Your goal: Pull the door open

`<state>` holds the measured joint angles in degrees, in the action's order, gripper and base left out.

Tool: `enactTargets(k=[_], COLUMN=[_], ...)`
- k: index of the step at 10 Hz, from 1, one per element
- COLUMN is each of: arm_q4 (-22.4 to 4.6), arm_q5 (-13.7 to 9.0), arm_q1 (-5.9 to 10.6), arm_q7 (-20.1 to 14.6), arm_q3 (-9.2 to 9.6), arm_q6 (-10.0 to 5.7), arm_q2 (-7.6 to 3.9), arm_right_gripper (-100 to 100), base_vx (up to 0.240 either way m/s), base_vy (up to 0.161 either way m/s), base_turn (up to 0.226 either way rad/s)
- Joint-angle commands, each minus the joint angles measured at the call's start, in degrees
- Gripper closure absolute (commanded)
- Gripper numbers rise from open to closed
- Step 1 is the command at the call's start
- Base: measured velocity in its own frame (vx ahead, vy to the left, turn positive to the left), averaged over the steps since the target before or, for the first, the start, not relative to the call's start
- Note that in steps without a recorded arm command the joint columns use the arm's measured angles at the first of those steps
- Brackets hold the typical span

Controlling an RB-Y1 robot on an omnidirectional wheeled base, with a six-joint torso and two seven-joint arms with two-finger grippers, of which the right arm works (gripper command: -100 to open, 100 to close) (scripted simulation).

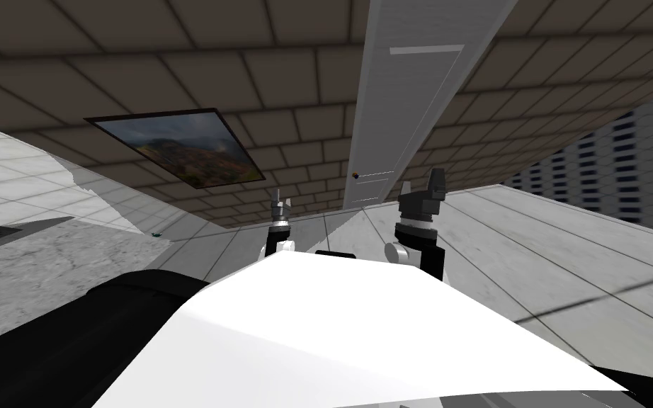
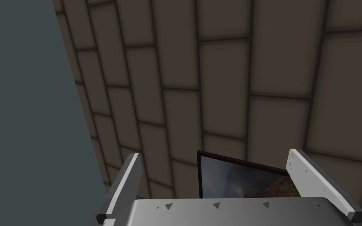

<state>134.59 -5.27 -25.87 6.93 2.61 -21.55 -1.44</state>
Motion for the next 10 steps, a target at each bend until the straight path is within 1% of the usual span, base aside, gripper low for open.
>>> enactTargets(k=[1,2,3,5,7,10], arm_q4=[-1.97,-3.38,-4.09,-7.73,-9.76,-13.54], arm_q5=[0.56,0.96,1.16,2.19,2.76,3.83], arm_q1=[0.62,1.06,1.29,2.43,3.07,4.26], arm_q7=[1.24,2.13,2.57,4.85,6.13,8.51], arm_q3=[-0.25,-0.43,-0.52,-0.98,-1.23,-1.71], arm_q6=[-0.59,-1.01,-1.23,-2.32,-2.93,-4.06], arm_q2=[-0.39,-0.63,-0.75,-1.31,-1.61,-2.08], arm_right_gripper=[-100,-100,-100,-100,-100,-100], base_vx=[0.058,0.137,0.121,0.137,0.108,0.084], base_vy=[-0.018,-0.024,-0.001,-0.018,-0.025,-0.01], base_turn=[0.026,0.012,0.013,0.018,0.019,0.014])
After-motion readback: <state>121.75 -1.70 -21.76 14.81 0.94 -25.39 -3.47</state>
